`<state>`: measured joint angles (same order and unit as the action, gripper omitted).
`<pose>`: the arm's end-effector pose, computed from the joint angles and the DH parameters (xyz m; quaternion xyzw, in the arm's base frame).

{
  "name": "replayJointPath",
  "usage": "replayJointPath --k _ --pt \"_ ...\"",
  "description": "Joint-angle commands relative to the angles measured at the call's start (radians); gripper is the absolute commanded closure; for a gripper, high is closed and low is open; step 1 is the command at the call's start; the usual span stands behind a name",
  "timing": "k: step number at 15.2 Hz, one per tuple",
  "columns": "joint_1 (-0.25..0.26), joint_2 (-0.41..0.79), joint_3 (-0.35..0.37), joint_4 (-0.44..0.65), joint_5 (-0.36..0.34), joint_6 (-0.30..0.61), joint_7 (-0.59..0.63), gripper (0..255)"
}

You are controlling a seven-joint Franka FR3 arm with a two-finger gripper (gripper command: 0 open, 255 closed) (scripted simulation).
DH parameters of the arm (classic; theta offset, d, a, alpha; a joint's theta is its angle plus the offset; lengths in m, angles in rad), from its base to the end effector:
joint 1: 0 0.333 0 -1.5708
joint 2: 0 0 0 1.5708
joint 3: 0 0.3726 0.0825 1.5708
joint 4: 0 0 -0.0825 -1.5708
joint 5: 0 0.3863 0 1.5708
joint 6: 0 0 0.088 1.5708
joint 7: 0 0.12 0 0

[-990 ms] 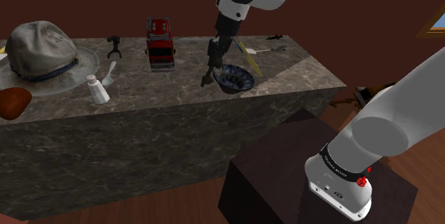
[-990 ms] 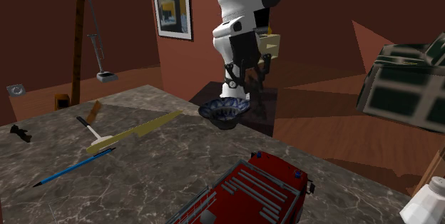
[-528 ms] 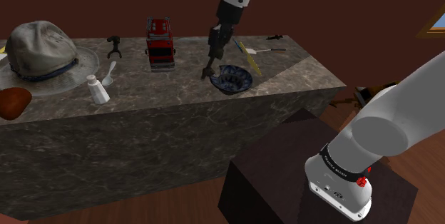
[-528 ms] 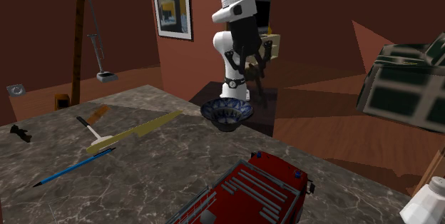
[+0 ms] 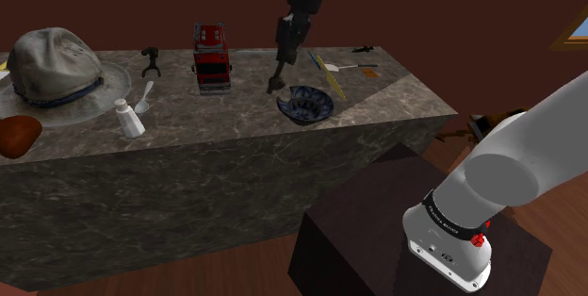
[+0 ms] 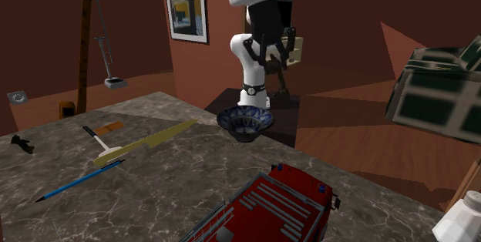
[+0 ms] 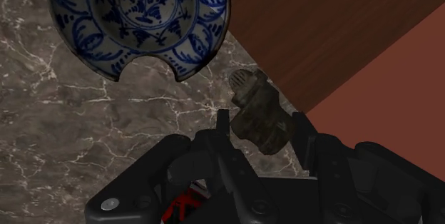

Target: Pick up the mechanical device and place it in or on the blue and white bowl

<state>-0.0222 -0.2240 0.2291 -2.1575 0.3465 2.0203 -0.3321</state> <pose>0.4721 0.1314 0.5424 -0.9708 -0.1953 -0.0503 0.1303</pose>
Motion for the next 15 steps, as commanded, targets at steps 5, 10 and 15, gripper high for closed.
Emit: replayJointPath --k 5,10,15 --pt "-0.046 -0.073 -0.08 0.003 -0.012 -0.109 -0.094 255" --pt "-0.075 -0.102 -0.132 -0.009 -0.024 -0.147 -0.161 255" --pt "-0.072 -0.094 -0.129 -0.068 -0.016 -0.082 -0.178 255"
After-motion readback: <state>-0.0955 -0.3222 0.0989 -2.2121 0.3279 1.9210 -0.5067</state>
